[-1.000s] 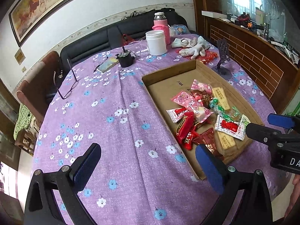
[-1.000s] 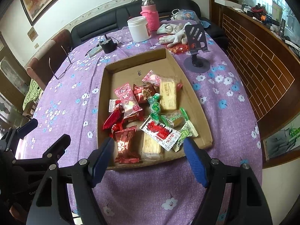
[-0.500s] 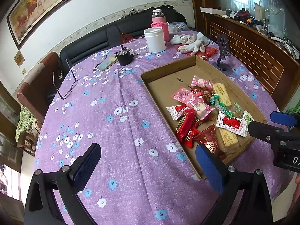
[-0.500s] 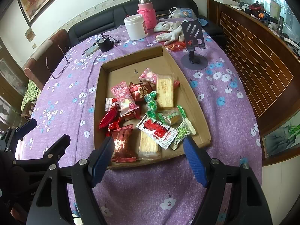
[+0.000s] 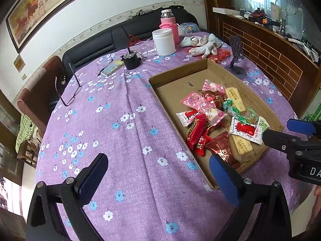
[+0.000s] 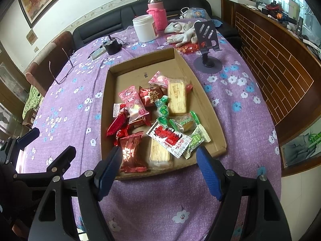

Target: Organize snacks

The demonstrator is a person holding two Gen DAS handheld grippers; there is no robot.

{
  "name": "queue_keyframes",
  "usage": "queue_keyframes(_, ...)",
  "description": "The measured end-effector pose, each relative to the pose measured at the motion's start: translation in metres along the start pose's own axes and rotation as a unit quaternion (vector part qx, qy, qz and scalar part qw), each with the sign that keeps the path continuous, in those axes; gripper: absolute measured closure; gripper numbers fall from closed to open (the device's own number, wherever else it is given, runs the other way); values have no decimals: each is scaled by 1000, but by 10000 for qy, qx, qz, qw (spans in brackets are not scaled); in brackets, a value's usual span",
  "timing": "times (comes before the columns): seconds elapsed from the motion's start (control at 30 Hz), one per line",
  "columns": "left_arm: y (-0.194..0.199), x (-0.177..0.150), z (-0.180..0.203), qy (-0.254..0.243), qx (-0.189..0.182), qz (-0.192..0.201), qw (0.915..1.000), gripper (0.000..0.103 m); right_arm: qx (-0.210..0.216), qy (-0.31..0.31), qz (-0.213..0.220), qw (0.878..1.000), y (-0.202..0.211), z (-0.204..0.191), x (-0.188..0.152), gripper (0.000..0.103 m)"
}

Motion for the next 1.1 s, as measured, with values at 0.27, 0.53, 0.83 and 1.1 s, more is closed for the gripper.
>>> queue_keyframes(0.27,-2,-1,1,-13,-49,-24,10000,1,-8,-1,-7,10000,-1,1,0,28)
queue_keyframes(0.53,-3,0,4,-57,-98,-18,9999,1,-10,-4,-10,10000,-1,2,-1,28)
queue_keyframes(0.83,-2,1,13,-169,-193,-7,9997,1,-42,-99,1,9999,-1,9,-2,28)
queue_keyframes(1.1,2,-1,17,-122,-479,13,9988,1,-65,-138,39,9999,4,11,-3,28)
Point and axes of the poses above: each gripper's, at about its wrist camera, not at the fingertips, and y roughly against the way its jaws point, z to its right, x to its top, the point moved 6 cm from there along -y, roughly the way its jaws point
